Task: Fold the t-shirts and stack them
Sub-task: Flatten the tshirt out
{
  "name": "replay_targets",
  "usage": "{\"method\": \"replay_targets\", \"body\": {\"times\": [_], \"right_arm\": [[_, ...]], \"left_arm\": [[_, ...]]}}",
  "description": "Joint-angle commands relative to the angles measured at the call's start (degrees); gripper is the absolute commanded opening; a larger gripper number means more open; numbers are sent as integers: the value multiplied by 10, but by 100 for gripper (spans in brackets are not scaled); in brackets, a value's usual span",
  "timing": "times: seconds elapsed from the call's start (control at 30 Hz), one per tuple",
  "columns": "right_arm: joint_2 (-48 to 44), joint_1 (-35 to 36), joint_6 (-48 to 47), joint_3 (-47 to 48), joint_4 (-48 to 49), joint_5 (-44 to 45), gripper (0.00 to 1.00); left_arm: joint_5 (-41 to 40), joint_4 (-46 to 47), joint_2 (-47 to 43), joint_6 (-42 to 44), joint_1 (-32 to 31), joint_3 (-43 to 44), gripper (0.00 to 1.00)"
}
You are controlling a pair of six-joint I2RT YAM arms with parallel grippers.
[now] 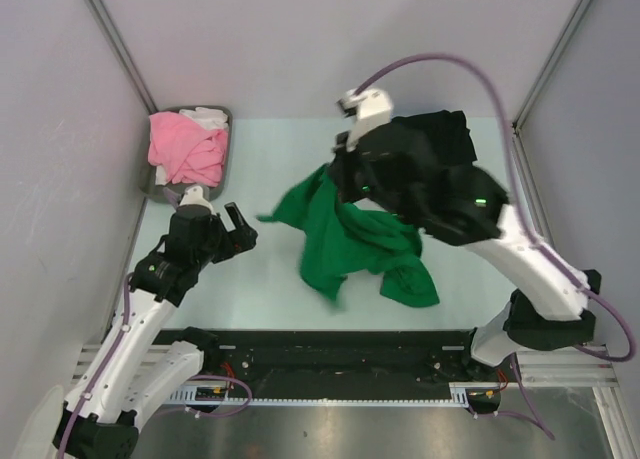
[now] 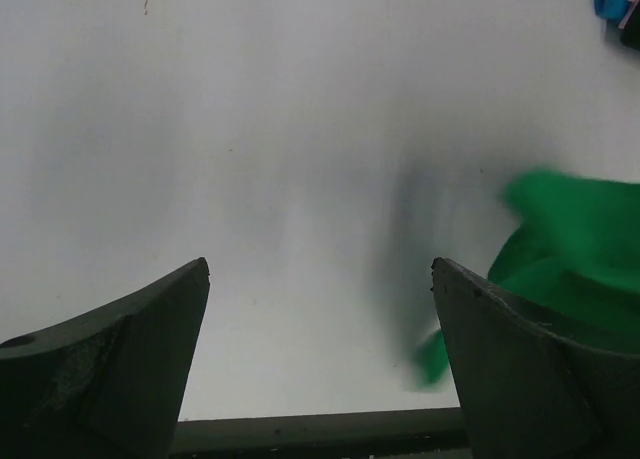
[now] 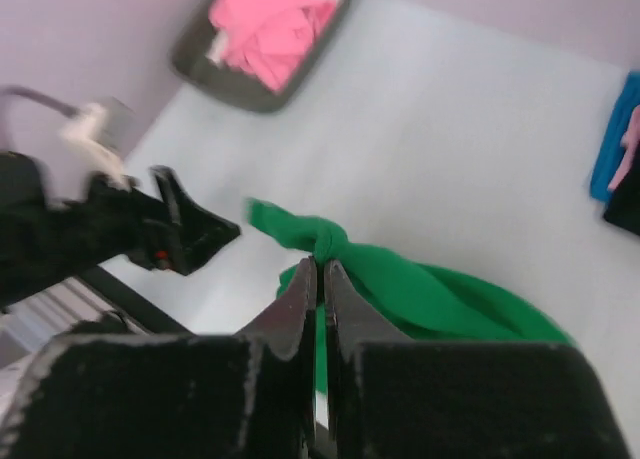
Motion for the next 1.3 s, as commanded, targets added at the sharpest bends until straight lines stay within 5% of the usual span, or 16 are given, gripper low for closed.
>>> {"method": "replay_targets", "body": {"times": [0.0,0.1,0.37,0.4,0.5,0.6,0.73,1.0,1.27], "right_arm": [[-19,13,-16,136,-161,86,0],[-83,-8,10,18,-148,102,0],[-345,-247,104,-426,-73,18,0],[-355,-266,114,-475,-75,36,6],[-367,-310,105,-496,-62,39,65],[-363,-313,71,-492,-15,-19,99],[-312,-298,49,-484,29,-102,100],[-151,-295,20,-522,153,-117,100],[-26,-380,6,-525,256,-150,79]], "left_arm": [[-21,-18,12,19,-2,35,97],[-23,-18,13,25,0,41,97],[33,32,25,0,-1,20,97],[40,39,28,-1,-2,16,97],[60,62,34,-15,-4,-8,97],[68,77,35,-20,-7,-32,96],[70,94,32,-26,-15,-65,96],[83,140,79,-32,-46,-82,95],[76,137,63,-24,-50,-86,95]]}}
